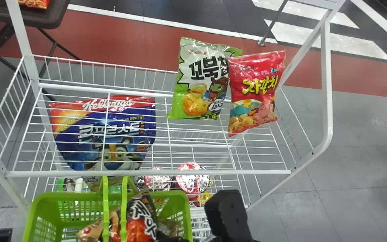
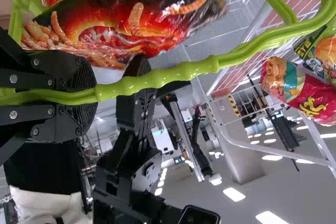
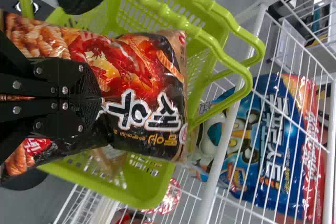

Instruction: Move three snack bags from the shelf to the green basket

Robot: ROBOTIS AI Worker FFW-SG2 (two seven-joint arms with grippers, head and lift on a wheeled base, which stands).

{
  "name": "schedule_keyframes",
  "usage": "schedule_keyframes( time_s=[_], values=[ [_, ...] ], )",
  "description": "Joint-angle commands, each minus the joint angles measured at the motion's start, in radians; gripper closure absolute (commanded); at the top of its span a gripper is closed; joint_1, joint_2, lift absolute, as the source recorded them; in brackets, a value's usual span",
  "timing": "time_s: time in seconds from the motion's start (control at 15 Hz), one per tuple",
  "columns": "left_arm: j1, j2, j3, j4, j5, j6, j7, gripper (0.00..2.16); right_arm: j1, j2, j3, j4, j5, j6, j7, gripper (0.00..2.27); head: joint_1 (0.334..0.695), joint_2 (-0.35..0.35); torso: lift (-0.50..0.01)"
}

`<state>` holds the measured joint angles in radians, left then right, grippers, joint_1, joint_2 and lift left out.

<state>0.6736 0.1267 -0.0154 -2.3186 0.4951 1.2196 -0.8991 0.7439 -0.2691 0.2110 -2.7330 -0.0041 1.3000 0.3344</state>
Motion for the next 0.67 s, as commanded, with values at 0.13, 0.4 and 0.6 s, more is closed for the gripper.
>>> schedule_keyframes(
  time_s=[0.13,0.4,0.6],
  values=[
    [0.006,-0.001,0.003,-0.007,-0.003,-0.002,-0.001,2.14,-0.083,0.016,0.042,0.119,-0.022,-0.101,0.002,2.24,0.695,-0.305,-0.048],
    [0.004,-0.001,-0.005,-0.007,-0.007,-0.002,-0.001,2.14,-0.159,0.031,0.059,0.228,-0.088,-0.129,0.052,2.24,0.695,-0.203,-0.048],
    [0.003,-0.001,-0.006,-0.005,-0.009,0.001,0.000,2.14,-0.167,0.048,0.064,0.257,-0.108,-0.166,0.098,2.24,0.695,-0.130,-0.048]
  ],
)
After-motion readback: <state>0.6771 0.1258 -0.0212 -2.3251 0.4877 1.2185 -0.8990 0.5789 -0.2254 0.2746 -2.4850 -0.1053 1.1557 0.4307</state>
